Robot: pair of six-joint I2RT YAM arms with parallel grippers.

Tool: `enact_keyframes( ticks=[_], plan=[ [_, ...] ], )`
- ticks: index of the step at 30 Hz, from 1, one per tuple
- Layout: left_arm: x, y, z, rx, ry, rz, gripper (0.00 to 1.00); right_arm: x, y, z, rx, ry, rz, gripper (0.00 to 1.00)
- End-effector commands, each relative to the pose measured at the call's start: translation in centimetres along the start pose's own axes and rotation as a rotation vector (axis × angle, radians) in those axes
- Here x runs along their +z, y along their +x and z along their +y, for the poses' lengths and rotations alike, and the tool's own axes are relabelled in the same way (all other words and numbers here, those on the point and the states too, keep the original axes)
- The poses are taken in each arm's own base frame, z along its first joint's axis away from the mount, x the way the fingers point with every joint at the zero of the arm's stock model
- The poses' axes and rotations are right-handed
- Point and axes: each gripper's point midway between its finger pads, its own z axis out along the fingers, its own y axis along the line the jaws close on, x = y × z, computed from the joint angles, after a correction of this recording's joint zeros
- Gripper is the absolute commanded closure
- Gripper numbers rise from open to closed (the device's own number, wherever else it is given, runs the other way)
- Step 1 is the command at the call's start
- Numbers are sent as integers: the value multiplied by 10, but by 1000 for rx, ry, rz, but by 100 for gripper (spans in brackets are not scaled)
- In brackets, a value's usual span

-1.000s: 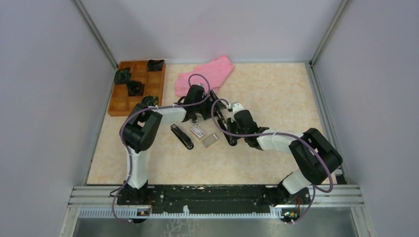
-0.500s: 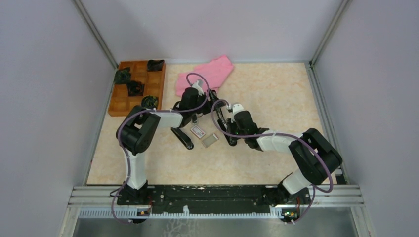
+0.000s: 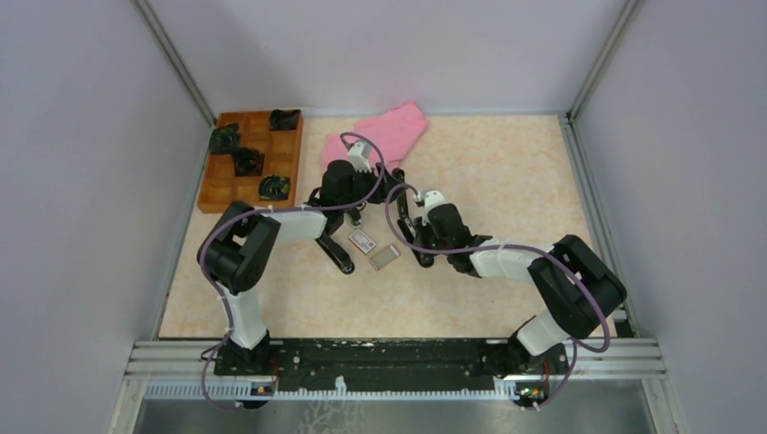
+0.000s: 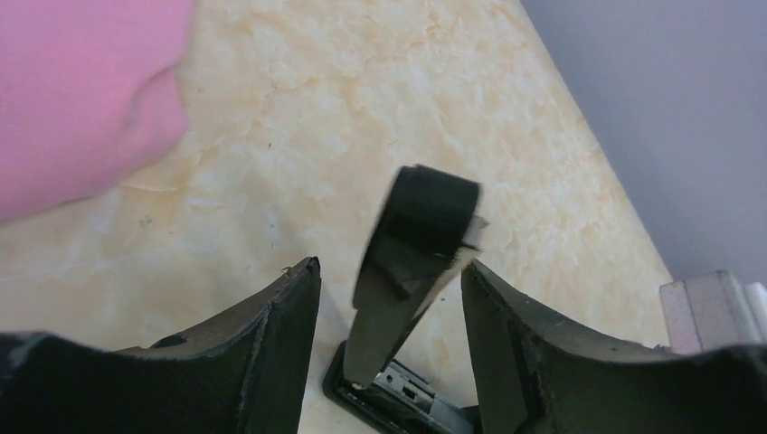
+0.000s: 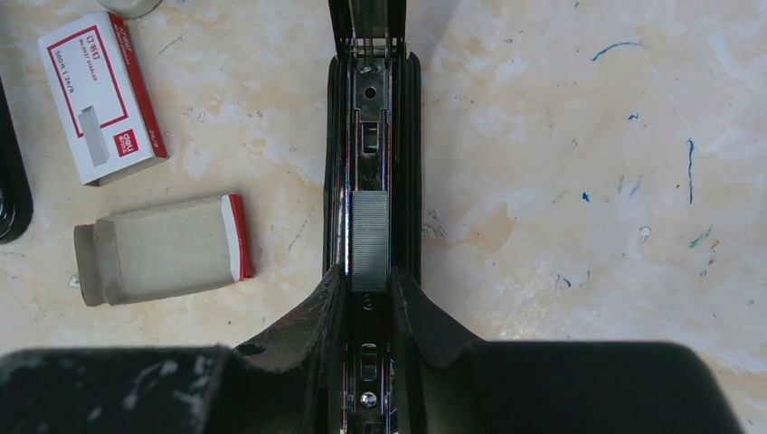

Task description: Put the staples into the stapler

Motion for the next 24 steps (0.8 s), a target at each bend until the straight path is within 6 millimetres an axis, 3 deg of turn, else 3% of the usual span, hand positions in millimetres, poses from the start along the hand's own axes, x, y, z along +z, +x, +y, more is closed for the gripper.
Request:
enact_keyframes(
  ticks=[1, 10, 24],
  plan=[
    [-11, -11, 0, 127, 0, -43, 38, 3, -10, 9, -30, -29, -46, 99],
    [-25, -13, -8, 270, 3, -75, 43, 10, -28, 12, -98, -42, -109, 99],
    [-20, -8, -26, 452, -25, -106, 43, 21, -48, 23, -187, -88, -224, 99]
  ],
)
